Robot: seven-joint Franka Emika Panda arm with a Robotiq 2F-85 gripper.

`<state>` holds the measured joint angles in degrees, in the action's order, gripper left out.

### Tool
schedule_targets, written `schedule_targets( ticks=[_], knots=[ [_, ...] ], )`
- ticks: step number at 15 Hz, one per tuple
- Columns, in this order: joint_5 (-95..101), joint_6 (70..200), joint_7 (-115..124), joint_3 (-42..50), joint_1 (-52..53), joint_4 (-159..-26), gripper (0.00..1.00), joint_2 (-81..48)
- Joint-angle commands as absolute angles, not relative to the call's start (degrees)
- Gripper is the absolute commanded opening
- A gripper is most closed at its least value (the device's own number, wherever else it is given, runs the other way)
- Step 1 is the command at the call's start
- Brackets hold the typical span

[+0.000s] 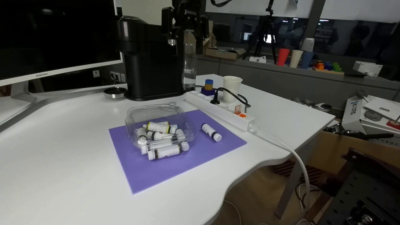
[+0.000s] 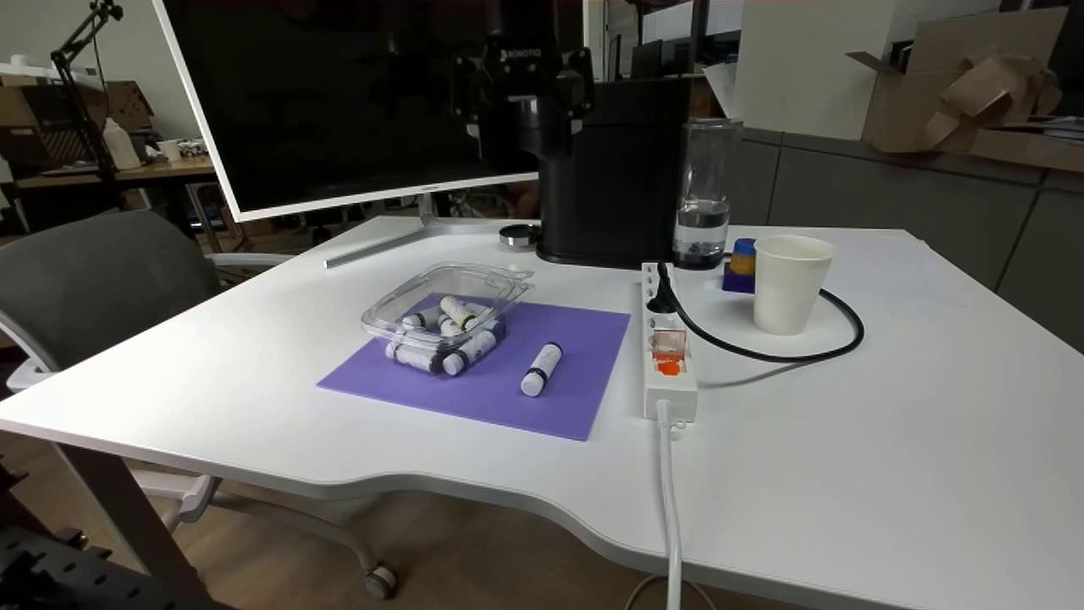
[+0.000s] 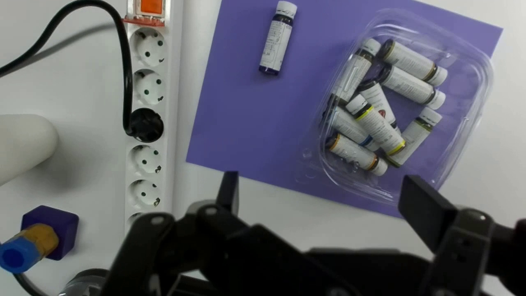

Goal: Open the lid on the clear container

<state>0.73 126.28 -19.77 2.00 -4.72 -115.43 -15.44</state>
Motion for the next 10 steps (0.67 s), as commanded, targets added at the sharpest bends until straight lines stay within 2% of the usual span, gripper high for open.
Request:
schedule_targets(
  ticks=[1,10],
  knots=[
    [-0.4,123.6,-21.8,1.6,-6.5,-106.8,1.00,-22.4],
    [-3.0,116.1,-26.6,-1.5,-8.4,-94.2,1.00,-33.5]
  ],
)
